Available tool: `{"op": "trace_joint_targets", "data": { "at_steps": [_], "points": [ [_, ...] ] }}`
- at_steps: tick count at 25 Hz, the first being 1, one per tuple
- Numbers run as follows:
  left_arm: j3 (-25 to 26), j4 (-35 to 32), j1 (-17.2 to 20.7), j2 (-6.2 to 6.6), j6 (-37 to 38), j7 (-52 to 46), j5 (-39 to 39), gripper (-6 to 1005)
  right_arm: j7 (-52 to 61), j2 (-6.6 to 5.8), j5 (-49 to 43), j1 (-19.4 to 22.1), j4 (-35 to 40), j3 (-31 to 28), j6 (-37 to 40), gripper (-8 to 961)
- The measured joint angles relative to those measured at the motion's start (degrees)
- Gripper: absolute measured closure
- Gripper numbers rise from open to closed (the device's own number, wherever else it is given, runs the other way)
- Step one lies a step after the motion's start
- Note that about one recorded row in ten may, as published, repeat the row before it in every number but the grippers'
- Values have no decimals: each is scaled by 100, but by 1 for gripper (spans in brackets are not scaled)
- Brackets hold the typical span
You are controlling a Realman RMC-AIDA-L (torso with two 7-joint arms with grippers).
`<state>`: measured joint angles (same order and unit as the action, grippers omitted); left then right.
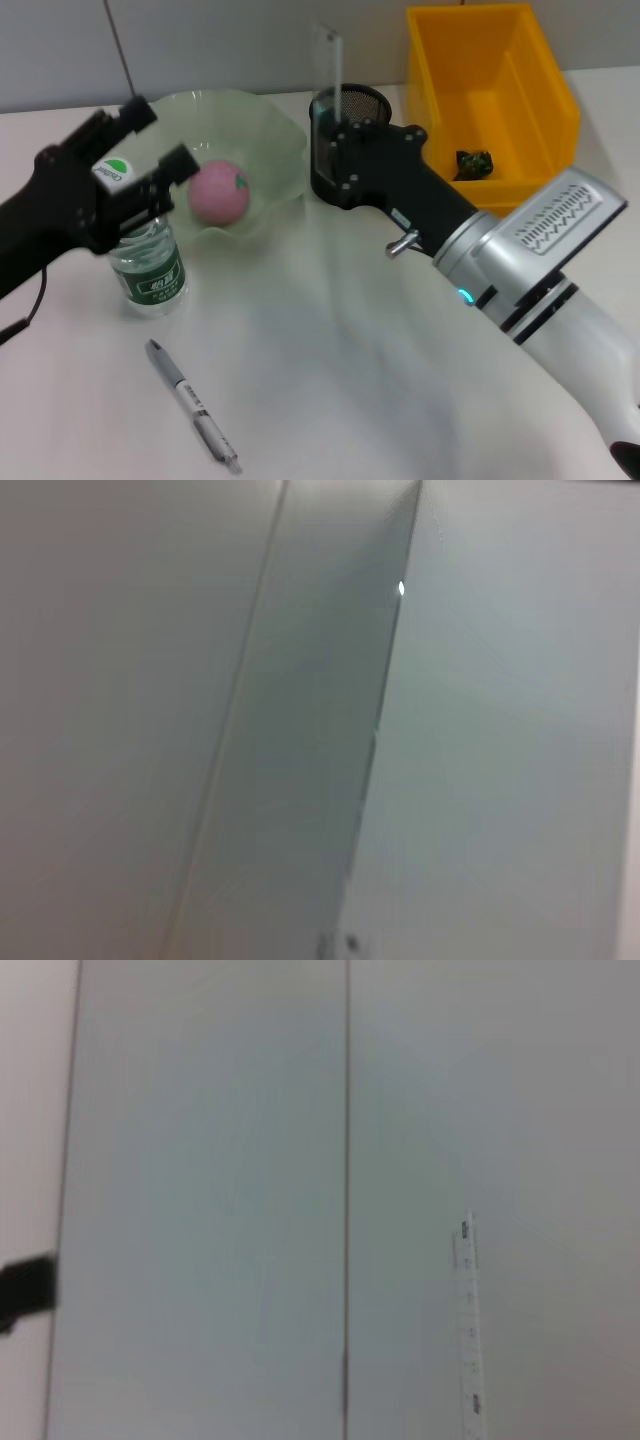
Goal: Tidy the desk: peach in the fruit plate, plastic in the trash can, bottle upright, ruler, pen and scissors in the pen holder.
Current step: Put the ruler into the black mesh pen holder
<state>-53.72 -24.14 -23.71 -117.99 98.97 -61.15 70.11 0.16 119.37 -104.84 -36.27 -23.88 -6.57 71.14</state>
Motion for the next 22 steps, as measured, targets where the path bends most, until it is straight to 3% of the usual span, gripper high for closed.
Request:
{"op": "trace_joint_targets", "data": {
  "at_steps": [4, 8, 9, 17, 18, 22],
  "points": [
    [-3, -671, 210, -6, 2, -484, 715, 150, 18, -9, 0, 83, 108, -90, 264, 950],
    [-3, -713, 217, -9, 8, -519, 787, 152, 20, -11, 0, 94, 138, -173, 335, 950],
    [-6, -826, 219, -14, 80, -659, 1212, 152, 21, -11, 7, 89, 174, -266, 337, 950],
    [-7, -835, 190, -9, 99, -705, 1522, 153, -1, -11, 9, 25, 302, -698, 306, 950],
    [-7, -844, 186, -10, 103, -716, 1969, 154, -1, -11, 9, 10, 330, -765, 291, 950],
    [-7, -848, 215, -12, 65, -709, 2151, 154, 0, -11, 13, -126, 411, -1039, 20, 949]
  ]
}}
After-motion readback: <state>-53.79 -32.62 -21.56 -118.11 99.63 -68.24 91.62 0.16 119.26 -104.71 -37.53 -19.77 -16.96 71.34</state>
